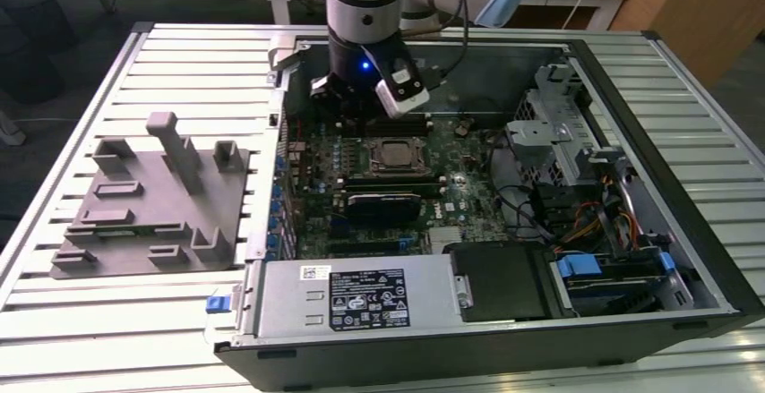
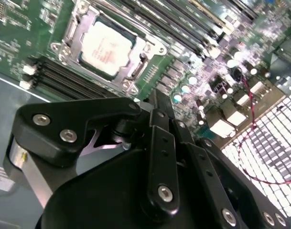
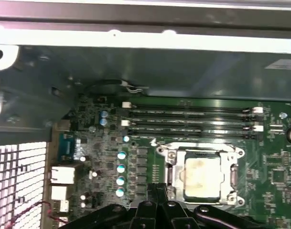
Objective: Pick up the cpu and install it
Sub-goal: 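Install the first cpu locking lever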
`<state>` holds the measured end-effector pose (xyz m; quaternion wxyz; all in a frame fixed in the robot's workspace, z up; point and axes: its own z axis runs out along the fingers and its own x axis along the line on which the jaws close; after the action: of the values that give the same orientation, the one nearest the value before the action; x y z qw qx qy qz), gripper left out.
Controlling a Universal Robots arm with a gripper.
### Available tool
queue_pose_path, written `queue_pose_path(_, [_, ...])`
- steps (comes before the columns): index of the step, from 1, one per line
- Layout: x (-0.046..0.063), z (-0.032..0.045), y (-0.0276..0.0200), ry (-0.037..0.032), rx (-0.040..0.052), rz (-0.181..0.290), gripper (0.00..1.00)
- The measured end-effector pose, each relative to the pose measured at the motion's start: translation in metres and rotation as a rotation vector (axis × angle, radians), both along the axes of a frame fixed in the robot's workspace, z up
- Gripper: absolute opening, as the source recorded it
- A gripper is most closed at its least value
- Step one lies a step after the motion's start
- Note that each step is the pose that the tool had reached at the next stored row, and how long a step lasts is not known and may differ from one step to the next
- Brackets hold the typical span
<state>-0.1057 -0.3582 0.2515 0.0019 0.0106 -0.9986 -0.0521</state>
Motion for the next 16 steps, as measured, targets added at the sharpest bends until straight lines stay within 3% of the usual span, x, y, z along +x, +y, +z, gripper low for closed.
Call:
queue_pose_path(3, [-0.007,0.0,0.0,0.0,0.0073,-0.005,0.11])
queue_pose_path(6, [-0.012,-0.0001,0.0,0.0,0.0372,-0.006,0.11])
queue_pose_path(8, [-0.013,-0.0001,0.0,0.0002,0.0683,-0.006,0.11])
queue_pose_path(16, [-0.014,-0.0001,-0.0001,0.0007,0.2091,-0.006,0.11])
